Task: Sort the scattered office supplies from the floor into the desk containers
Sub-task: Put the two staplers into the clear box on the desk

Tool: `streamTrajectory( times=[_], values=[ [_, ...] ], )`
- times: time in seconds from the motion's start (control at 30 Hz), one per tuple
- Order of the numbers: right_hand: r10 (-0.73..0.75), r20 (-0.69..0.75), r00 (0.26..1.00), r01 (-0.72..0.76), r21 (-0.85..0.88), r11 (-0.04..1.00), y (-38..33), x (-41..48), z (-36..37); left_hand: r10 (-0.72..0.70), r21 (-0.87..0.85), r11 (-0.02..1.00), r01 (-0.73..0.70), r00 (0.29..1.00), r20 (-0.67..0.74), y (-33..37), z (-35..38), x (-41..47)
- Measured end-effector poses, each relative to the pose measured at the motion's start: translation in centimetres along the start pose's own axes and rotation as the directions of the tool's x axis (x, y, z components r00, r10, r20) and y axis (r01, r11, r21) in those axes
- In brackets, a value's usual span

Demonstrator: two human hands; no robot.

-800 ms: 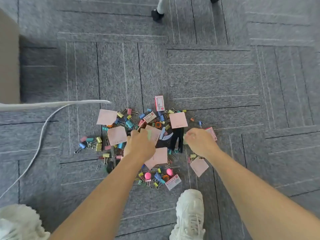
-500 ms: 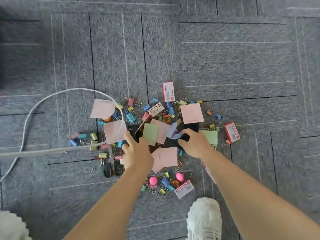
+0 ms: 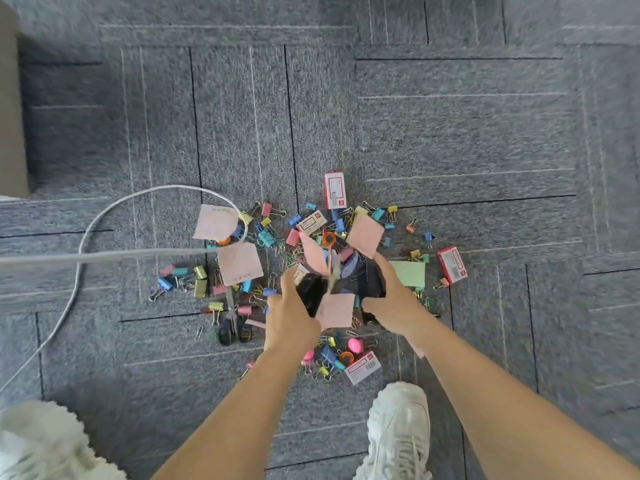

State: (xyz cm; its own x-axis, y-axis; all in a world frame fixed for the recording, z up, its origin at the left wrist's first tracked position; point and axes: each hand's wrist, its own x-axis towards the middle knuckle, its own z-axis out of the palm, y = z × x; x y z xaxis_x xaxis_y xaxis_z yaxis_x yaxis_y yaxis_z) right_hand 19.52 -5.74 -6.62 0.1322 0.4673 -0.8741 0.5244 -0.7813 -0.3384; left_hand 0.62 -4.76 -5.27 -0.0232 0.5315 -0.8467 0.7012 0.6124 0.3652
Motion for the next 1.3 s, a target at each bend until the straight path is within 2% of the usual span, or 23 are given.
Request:
streamTrajectory(
  times=[0.1, 0.2, 0.27, 0.37, 0.57, 0.7, 0.8, 0.93, 1.1, 1.2, 1.3],
  values=[
    [0.059, 0.044, 0.997, -0.071, 0.321, 0.944, -2.3, -2.6, -1.4, -0.116, -0.160, 0.976, 0.146, 0.975, 0.187, 2.1, -1.6, -2.2],
    [0.137, 0.153, 0.979, -0.198, 0.520, 0.831, -4.8, -5.8, -3.1, -0.130, -0.223, 0.952, 0.210, 0.935, 0.329, 4.5, -3.4, -5.8],
    [0.120, 0.226, 0.967, -0.236, 0.604, 0.761, -6.4, -8.5, -5.0, -0.083, -0.209, 0.965, 0.157, 0.942, 0.325, 6.4, -4.9, -8.3],
    [0.022, 0.236, 0.971, -0.175, 0.648, 0.741, -9.0, -13.4, -9.8, 0.004, -0.222, 0.973, 0.059, 0.962, 0.273, 10.8, -7.5, -11.9],
    [-0.172, 0.116, 0.978, 0.047, 0.682, 0.730, -15.9, -26.7, -19.3, 0.101, -0.386, 0.922, -0.030, 0.981, 0.166, 22.8, -14.0, -23.6],
    [-0.278, 0.010, 0.961, 0.198, 0.679, 0.707, -20.5, -36.7, -25.5, 0.217, -0.547, 0.831, -0.099, 0.964, 0.156, 29.2, -19.3, -32.1],
    [-0.347, -0.030, 0.937, 0.286, 0.634, 0.719, -24.6, -44.4, -30.1, 0.296, -0.627, 0.754, -0.196, 0.954, 0.057, 33.7, -23.8, -40.5],
    [-0.463, -0.067, 0.884, 0.424, 0.534, 0.732, -31.4, -54.2, -34.3, 0.320, -0.727, 0.640, -0.250, 0.946, -0.044, 37.4, -30.1, -49.7],
    [-0.573, -0.123, 0.810, 0.574, 0.364, 0.734, -39.2, -66.1, -35.1, 0.447, -0.780, 0.515, -0.356, 0.888, -0.109, 36.4, -39.8, -59.1],
    [-0.655, -0.122, 0.746, 0.663, 0.233, 0.711, -43.6, -73.0, -33.2, 0.581, -0.754, 0.431, -0.496, 0.792, -0.189, 33.0, -45.7, -65.0],
    [-0.740, -0.110, 0.664, 0.744, 0.194, 0.639, -47.9, -79.9, -28.9, 0.602, -0.712, 0.381, -0.590, 0.743, -0.293, 28.2, -51.0, -71.6]
  ],
)
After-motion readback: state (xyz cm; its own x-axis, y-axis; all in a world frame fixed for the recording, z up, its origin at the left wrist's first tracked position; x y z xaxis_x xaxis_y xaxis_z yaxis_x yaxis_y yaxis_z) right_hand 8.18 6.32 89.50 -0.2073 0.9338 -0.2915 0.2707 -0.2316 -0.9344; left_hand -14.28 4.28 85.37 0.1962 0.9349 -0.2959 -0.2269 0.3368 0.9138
